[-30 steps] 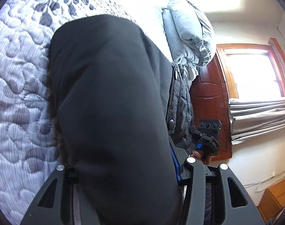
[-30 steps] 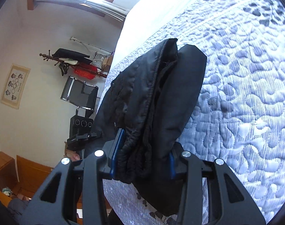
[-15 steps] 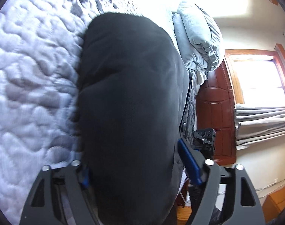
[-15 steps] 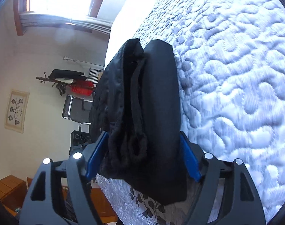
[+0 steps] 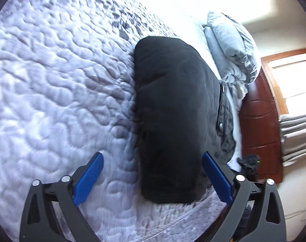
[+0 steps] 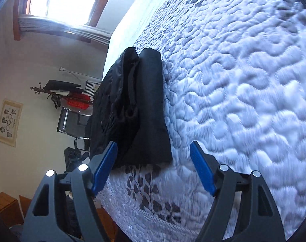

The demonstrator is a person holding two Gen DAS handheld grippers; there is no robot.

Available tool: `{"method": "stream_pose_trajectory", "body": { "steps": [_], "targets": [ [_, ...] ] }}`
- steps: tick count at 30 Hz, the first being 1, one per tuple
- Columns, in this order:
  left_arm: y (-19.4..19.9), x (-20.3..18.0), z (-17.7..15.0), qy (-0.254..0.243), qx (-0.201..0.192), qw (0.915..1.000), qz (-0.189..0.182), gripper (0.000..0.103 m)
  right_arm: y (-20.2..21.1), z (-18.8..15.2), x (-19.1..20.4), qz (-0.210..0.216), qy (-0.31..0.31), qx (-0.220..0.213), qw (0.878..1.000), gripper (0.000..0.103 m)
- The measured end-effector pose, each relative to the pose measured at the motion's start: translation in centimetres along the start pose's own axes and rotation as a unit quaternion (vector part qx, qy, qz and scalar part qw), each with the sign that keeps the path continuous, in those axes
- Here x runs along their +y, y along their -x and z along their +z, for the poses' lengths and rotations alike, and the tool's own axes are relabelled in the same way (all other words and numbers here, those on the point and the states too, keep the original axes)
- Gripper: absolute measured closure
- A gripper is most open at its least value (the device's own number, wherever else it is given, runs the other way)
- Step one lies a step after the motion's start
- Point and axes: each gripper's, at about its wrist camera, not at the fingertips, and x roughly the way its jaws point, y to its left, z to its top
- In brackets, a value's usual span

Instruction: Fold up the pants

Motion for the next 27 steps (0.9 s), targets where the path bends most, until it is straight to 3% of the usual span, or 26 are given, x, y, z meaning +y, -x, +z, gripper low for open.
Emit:
{"method": "stream_pose_trajectory", "body": {
  "steps": [6,9,12,16,18,22,27],
  "targets": [
    [2.1,-2.8,-3.3,-0.043,-0.027,0.9958,0.076,0.004,3.0,-2.8,0.9,-0.035,0.006,-0.035,0.999,0.022],
    [2.9,-3.9,-5.1,-0.054,-0.046,0.9916,0.108,0.004,4.5,-4.3,1.5,-0.077,0.006,-0.061,0.995,0.011],
    [2.9,-5.2,-6.9,-0.078,-0.037,0.9835,0.159,0.004,5.9,-6.1,1.9,-0.126,0.011,-0.079,0.989,0.009],
    [3.4,-5.9,-9.1,-0.093,-0.054,0.9746,0.197,0.004,7.0,-8.5,2.1,-0.227,0.016,-0.096,0.969,0.004],
    [3.2,-6.0,-10.0,-0.089,-0.036,0.9721,0.214,0.004,7.1,-9.8,1.8,-0.276,0.014,-0.095,0.956,0.004],
    [3.1,-6.5,-11.7,-0.087,-0.029,0.9725,0.214,0.004,6.0,-11.7,2.5,-0.34,0.021,-0.074,0.937,0.004],
    [2.7,-8.2,-13.0,-0.087,-0.03,0.9708,0.222,0.004,3.4,-13.5,5.9,-0.376,0.063,-0.057,0.923,0.004]
  ]
}}
